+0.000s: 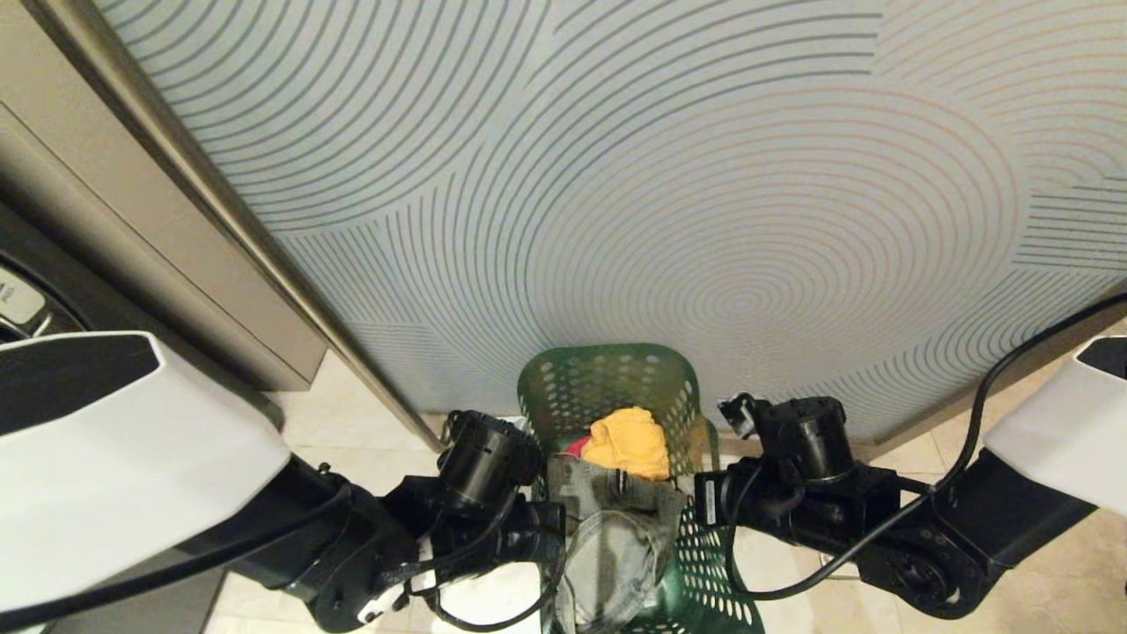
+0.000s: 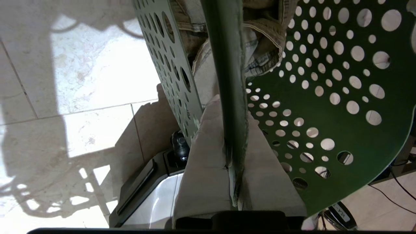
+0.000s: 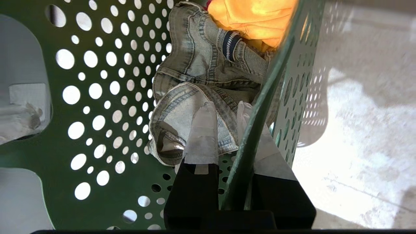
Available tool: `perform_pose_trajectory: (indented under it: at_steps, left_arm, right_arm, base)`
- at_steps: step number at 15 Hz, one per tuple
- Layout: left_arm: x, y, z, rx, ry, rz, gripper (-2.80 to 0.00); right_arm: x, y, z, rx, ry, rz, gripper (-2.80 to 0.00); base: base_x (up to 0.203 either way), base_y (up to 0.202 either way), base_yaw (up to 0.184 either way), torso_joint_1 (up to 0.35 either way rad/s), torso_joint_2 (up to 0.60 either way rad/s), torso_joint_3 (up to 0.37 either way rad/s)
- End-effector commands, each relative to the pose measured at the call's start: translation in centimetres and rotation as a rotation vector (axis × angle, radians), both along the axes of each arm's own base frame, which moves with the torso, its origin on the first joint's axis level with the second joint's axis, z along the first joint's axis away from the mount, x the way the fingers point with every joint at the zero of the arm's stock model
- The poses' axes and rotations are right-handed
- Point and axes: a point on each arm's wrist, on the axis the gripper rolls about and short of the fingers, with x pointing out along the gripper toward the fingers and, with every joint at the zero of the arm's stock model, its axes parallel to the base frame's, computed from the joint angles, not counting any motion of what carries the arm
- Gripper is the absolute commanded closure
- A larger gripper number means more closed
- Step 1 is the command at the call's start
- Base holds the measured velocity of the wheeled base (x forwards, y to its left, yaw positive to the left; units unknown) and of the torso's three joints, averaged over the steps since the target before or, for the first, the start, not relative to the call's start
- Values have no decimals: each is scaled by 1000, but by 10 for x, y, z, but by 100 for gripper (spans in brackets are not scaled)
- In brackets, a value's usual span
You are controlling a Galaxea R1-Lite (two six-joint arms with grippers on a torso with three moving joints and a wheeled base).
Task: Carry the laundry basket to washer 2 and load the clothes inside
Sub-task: Pick up the clothes basket and put it beside the washing machine
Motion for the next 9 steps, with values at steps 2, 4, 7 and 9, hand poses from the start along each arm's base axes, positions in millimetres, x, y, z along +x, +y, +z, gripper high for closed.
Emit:
perform_pose_trajectory:
  at_steps: [2,4,7,9]
  left_arm:
    - [-8,3,8,-13,-12,-8,0]
    - [-13,5,13,-21,-21,-13,0]
    - [-17,5,14,-19,-20,-22,0]
    - [-19,4,15,-20,-23,-28,0]
  right_arm:
    - [-7,2,12,12,-29,7,0]
    - [-12,1,15,10,-31,9,0]
    - [-18,3,18,9,-36,16,0]
    - [-20,1,21,11,-41,15,0]
  base:
    - [0,0,0,0,-2,198]
    - [0,0,0,3,-2,204]
    - [0,0,0,0,1,200]
    - [0,0,0,2,0,200]
